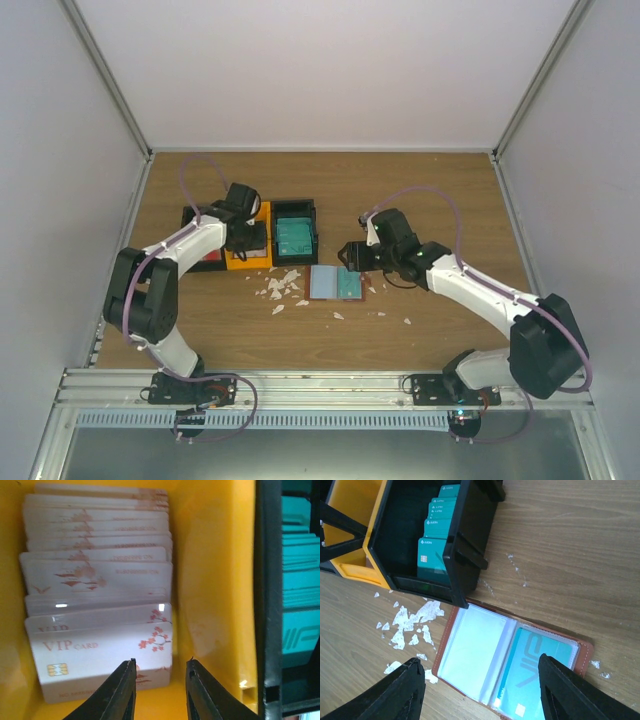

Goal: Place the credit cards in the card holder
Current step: Adjust the storage box at the center of the board.

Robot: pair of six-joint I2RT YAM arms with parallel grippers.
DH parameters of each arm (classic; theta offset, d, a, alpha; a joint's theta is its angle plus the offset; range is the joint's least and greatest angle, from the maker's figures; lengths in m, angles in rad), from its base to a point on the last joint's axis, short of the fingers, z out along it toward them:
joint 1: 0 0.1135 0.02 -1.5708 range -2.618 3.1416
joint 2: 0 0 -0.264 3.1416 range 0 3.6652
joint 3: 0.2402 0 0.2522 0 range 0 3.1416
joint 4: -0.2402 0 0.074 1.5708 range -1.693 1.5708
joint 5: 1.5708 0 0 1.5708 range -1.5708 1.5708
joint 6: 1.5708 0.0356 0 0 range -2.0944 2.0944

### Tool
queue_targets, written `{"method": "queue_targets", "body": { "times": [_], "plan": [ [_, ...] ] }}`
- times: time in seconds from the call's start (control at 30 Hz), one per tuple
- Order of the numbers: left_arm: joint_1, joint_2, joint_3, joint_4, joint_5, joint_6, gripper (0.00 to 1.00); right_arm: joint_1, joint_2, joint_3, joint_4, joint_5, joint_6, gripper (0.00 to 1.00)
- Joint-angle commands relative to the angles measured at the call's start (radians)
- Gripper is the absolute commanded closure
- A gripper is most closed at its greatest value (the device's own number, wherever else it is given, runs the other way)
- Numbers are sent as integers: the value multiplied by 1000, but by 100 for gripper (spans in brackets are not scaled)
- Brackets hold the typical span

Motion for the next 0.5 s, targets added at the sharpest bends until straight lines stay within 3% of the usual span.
{"method": "queue_targets", "body": {
  "times": [0.0,0.47],
  "plan": [
    [-46,15,29,2,32,7,69,4,-21,-30,44,-6,-18,37],
    [-123,91,158,20,188,169,64,-19,-13,-42,54,72,-19,37]
  ]
}}
